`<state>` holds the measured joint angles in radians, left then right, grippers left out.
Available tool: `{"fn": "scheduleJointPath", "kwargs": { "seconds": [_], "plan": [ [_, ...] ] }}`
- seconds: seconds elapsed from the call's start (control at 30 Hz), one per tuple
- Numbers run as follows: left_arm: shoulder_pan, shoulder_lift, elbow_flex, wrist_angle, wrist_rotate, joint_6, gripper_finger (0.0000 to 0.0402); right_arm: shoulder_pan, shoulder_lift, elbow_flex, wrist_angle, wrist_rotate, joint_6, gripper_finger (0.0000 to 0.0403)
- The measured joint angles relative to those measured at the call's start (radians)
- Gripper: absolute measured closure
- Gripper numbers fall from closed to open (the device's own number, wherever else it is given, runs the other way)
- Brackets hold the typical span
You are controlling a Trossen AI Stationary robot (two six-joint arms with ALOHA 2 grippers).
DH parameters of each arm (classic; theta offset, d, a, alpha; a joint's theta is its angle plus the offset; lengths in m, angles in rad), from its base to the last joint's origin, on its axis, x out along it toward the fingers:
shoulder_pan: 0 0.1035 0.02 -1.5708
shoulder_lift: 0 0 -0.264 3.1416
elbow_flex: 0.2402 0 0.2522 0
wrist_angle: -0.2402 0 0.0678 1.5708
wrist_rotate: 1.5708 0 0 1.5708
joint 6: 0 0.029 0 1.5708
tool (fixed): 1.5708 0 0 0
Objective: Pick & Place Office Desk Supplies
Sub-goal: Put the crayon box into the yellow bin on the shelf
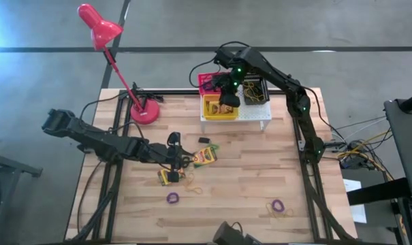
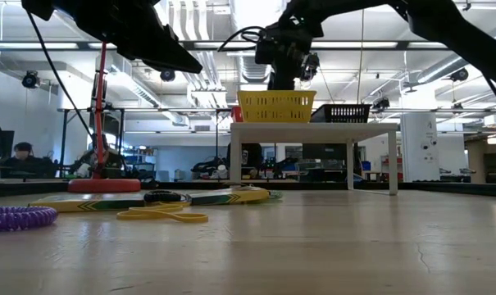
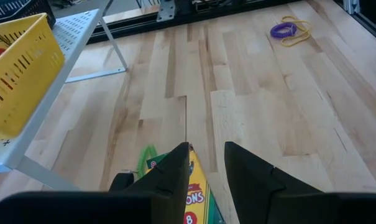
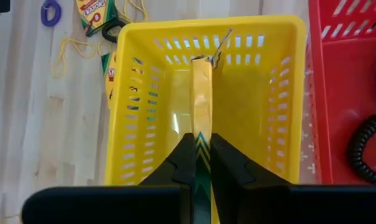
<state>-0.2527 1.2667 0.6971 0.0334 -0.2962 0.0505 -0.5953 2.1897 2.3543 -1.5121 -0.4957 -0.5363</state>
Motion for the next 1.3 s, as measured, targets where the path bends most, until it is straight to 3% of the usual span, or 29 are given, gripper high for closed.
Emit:
{"fn": "scheduleJointPath", "kwargs": {
  "seconds": [0.2,0.43,0.73,1.07,1.3],
  "plan": [
    [0.0,0.0,0.0,0.0,0.0,-0.003,0.0296,-0.013,-0.004,0.0,-0.02,-0.13,0.047,0.0379],
    [0.0,0.0,0.0,0.0,0.0,-0.005,0.0296,-0.022,0.005,-0.002,-0.056,-0.212,0.089,0.0379],
    [0.0,0.0,0.0,0.0,0.0,-0.006,0.0296,-0.022,0.007,-0.002,-0.044,-0.209,0.085,0.036],
    [-0.001,0.0,0.0,0.0,-0.003,-0.006,0.0296,-0.022,0.007,-0.002,0.002,-0.181,0.112,0.0295],
    [0.0,0.0,0.0,0.0,-0.003,-0.006,0.0296,-0.025,0.007,-0.002,0.048,-0.014,0.136,0.0251]
  ]
}}
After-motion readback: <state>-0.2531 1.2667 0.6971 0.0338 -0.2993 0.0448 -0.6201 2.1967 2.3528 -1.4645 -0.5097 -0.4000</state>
